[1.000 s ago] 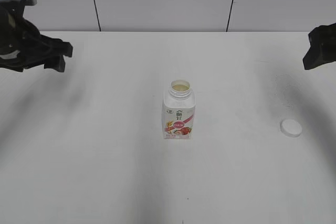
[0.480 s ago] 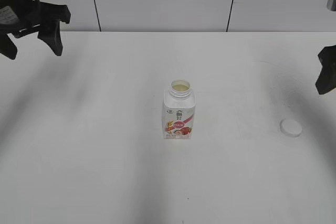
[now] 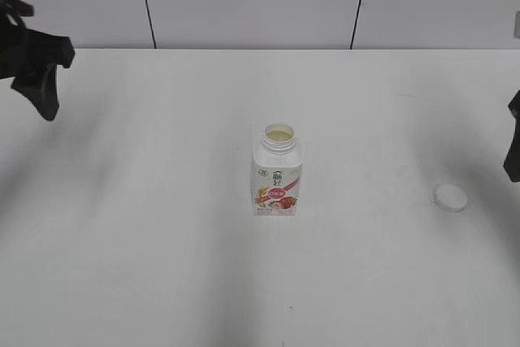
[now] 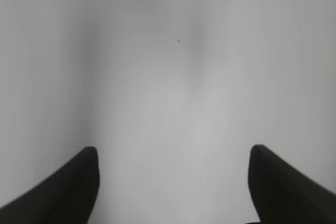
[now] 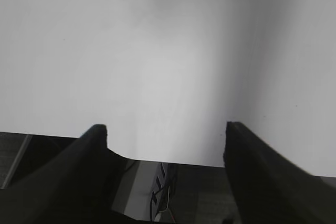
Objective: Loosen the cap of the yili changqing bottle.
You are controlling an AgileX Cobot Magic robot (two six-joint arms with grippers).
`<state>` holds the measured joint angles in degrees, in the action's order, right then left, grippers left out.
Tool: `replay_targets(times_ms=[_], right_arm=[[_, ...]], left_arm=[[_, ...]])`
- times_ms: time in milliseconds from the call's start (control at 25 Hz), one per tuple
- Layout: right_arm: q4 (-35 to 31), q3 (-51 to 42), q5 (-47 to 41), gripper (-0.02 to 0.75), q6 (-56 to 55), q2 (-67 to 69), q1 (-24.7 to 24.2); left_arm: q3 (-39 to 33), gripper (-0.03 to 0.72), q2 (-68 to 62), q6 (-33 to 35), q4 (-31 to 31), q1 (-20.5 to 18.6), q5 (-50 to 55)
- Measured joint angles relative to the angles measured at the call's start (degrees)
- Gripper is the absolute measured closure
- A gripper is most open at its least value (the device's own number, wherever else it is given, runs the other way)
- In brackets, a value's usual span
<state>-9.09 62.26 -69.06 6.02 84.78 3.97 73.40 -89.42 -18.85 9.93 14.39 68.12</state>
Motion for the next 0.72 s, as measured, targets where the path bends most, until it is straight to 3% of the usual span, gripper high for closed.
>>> replay_targets(times_ms=[360,720], right_arm=[[-0.80,0.00,-0.36,0.192,0.00,-13.81,0.00],[-0.79,-7.14,-0.48,0.192,-0.02,-30.58,0.00]], left_arm=[[-22.52,0.155,25.19,0.02,-0.36,0.00,-4.15],[-31.85,0.157,53.53,0.02,-0.42,0.00,-3.12]])
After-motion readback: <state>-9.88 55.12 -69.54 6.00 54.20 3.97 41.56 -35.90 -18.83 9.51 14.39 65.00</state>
